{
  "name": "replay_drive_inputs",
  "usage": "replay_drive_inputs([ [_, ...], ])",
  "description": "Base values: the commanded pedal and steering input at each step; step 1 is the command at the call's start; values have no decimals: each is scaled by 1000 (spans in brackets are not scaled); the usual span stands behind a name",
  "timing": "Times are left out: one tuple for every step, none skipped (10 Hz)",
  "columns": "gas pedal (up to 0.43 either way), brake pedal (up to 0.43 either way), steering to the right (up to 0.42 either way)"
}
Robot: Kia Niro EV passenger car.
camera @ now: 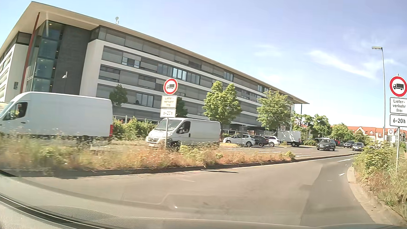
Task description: Follow the waypoints while adhering to traffic rules and regulations
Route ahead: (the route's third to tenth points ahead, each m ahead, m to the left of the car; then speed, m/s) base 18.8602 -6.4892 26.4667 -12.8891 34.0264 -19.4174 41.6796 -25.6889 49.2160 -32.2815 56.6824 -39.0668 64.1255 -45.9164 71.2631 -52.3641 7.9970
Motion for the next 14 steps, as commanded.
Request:
replay_drive_inputs([
  [378,18,221],
  [378,18,220],
  [378,18,219],
  [378,18,215],
  [378,18,206],
  [378,18,192],
  [378,18,179],
  [378,18,165],
  [378,18,148],
  [378,18,135],
  [378,18,128],
  [378,18,124],
  [378,18,118],
  [378,18,114],
])
